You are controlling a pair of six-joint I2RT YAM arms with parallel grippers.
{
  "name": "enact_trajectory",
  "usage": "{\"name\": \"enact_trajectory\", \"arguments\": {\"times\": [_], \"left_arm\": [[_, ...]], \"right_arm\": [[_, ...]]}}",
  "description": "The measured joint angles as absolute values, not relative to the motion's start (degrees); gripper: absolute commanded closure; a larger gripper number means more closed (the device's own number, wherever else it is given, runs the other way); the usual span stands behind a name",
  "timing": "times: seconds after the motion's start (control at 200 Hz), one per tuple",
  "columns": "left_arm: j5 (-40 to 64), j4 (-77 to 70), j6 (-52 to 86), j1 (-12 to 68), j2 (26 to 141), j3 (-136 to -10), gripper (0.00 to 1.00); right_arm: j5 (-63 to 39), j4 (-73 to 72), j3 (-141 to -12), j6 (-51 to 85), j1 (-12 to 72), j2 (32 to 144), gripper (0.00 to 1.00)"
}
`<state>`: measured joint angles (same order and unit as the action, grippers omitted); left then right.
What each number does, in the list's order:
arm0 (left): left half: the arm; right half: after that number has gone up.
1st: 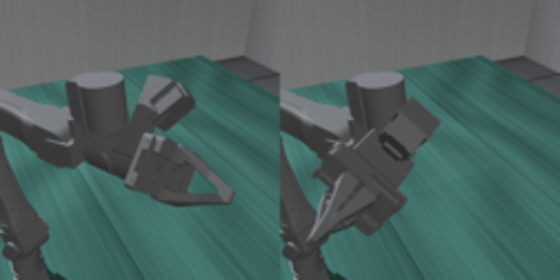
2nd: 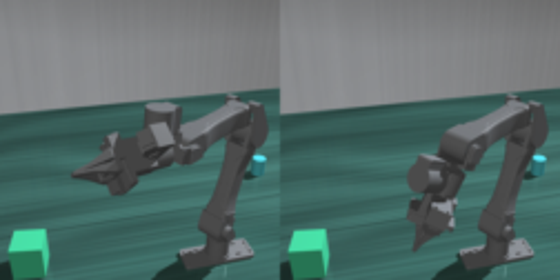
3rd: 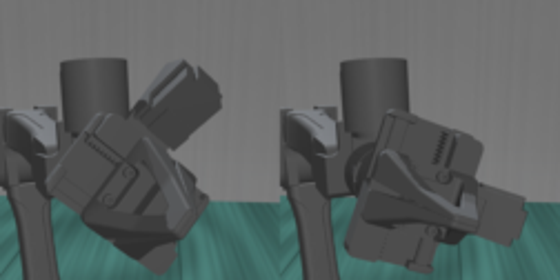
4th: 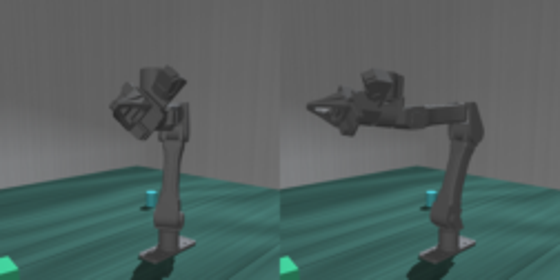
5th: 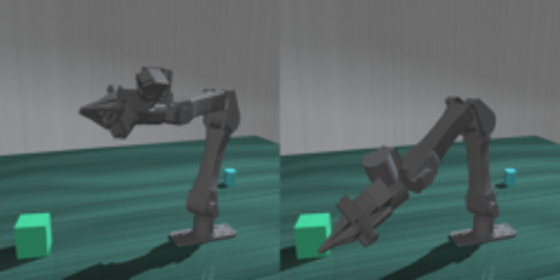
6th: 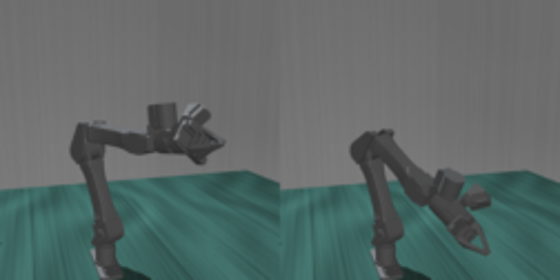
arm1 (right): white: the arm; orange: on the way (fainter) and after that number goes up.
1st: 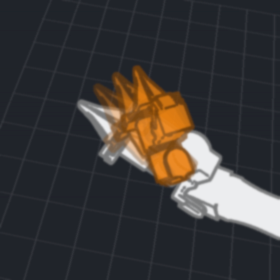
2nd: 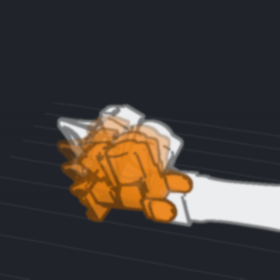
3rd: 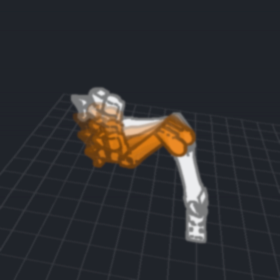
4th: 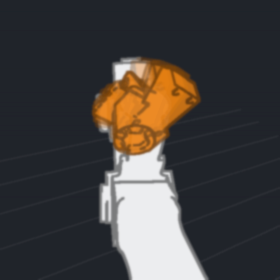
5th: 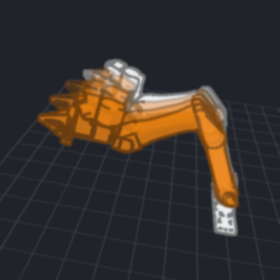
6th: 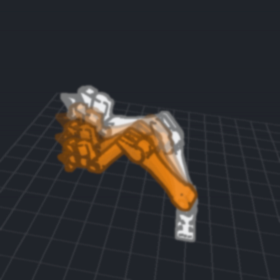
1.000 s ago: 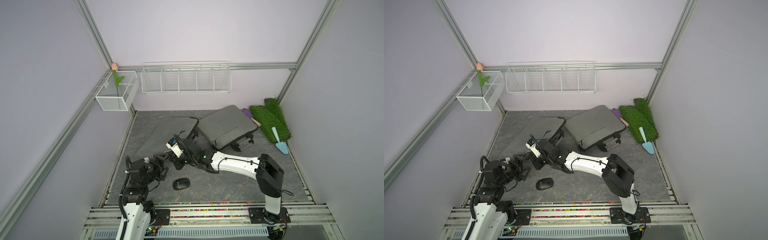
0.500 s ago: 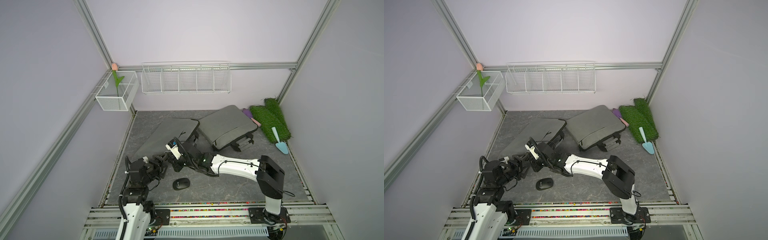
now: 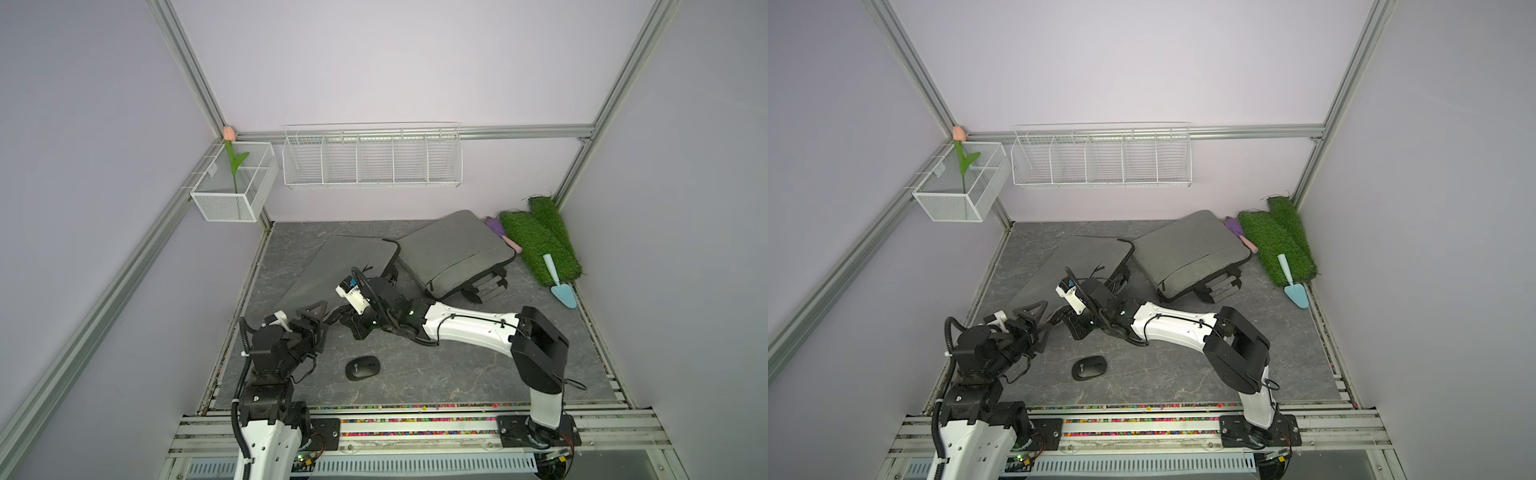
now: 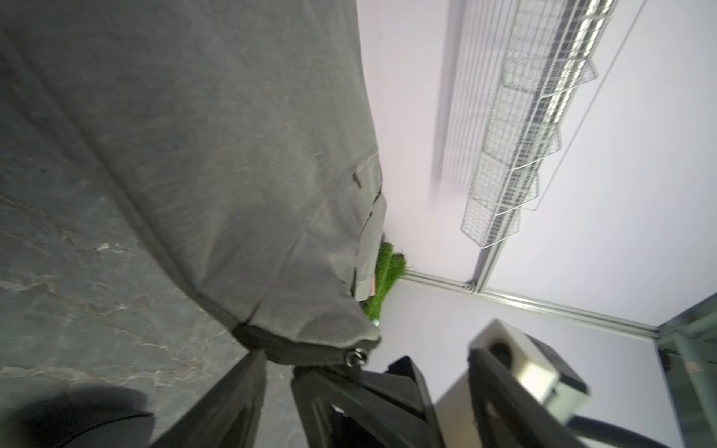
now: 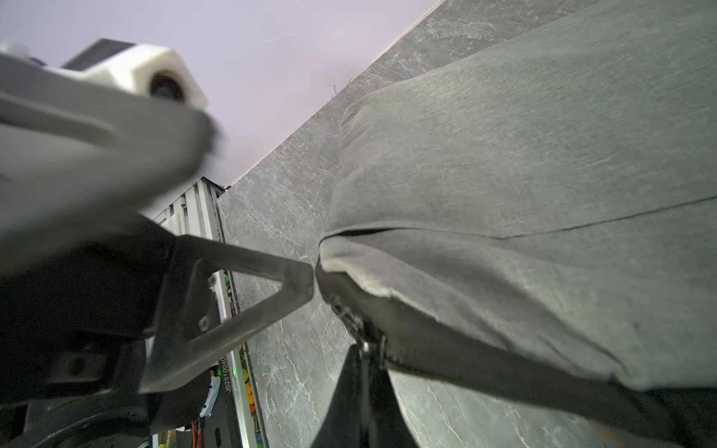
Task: Put the mouse into the laptop bag
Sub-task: Unzip the zipper on the zippered laptop bag.
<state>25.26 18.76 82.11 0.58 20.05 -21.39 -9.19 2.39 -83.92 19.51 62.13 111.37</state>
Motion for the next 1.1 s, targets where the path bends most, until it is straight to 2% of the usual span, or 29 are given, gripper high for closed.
{"name": "enact_trajectory", "arguments": {"times": [0.16, 0.275, 0.755, 0.925, 1.1], "left_arm": [[24.9, 16.7, 83.5, 0.5, 20.3, -20.6, 0.05], [25.1, 14.4, 84.0, 0.4, 24.4, -19.3, 0.00], [29.9, 3.6, 86.4, 0.4, 36.4, -17.1, 0.00], [30.0, 4.3, 86.3, 0.4, 34.7, -17.4, 0.00], [28.8, 11.1, 85.7, 0.4, 28.8, -20.1, 0.00]], "right_arm": [[-10.6, 3.5, -84.9, 19.5, 61.9, 113.0, 0.94], [-10.5, 3.8, -85.1, 19.5, 62.7, 113.0, 0.94], [-6.3, 5.7, -85.6, 19.5, 65.1, 112.8, 0.94], [-4.6, 5.8, -85.6, 19.4, 65.5, 112.3, 0.94], [-4.4, 5.7, -87.4, 18.5, 65.3, 112.2, 0.94]]}}
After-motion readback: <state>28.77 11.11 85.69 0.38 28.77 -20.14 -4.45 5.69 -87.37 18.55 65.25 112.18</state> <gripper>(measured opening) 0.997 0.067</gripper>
